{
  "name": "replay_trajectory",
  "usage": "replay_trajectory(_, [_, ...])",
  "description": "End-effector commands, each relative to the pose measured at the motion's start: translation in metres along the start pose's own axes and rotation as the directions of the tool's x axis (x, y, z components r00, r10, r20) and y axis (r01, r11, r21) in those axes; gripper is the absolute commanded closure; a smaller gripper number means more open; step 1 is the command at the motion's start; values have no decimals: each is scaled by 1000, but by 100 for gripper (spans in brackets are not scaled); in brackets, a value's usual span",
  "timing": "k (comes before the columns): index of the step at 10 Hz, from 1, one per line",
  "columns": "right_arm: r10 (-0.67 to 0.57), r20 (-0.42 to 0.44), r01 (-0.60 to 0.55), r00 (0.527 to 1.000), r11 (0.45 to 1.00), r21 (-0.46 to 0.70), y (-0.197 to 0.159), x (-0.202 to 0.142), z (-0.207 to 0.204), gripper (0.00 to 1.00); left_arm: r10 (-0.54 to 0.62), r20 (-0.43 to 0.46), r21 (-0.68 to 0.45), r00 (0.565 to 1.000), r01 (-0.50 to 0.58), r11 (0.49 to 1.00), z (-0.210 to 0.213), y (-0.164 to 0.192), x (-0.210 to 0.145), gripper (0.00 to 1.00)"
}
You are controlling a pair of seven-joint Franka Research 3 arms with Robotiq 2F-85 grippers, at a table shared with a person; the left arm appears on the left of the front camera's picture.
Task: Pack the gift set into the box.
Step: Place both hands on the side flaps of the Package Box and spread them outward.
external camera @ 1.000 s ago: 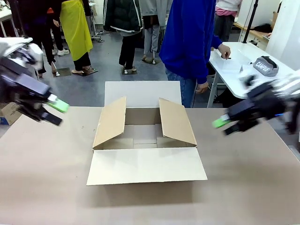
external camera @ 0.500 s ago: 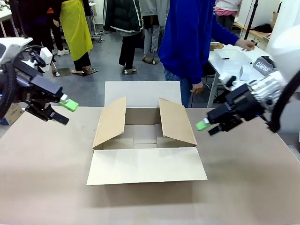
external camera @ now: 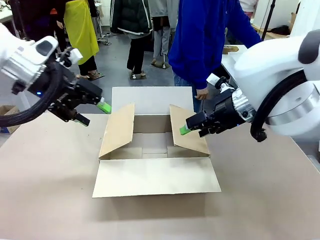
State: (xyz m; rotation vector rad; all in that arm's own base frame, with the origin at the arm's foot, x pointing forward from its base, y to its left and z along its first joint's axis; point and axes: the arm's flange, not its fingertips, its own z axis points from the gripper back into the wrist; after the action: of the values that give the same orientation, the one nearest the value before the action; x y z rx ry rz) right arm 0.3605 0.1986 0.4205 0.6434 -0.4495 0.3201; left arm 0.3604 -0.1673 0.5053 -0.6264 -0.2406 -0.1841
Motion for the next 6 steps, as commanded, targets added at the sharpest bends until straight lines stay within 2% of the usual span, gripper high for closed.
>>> replay_trajectory(1, [7,122,-7,993,1000,1,11,-20,21,0,4,-55,155,998,4,988,-22,-32,20,0])
replay_trajectory(2, [30,141,-34,990,999,21,13,-21,26,0,0,-60,207,998,12,978,-32,-44,26,0])
replay_trajectory(3, [15,71,-20,997,997,68,10,-24,26,0,3,-63,224,998,11,974,-40,-54,29,0])
replay_trajectory(4, [13,79,-13,997,1000,-9,12,8,17,0,18,-55,246,998,-4,969,-46,-60,34,0])
replay_trajectory(6, [13,79,-13,997,1000,-9,12,8,17,0,26,-55,328,998,-6,945,-59,-77,44,0])
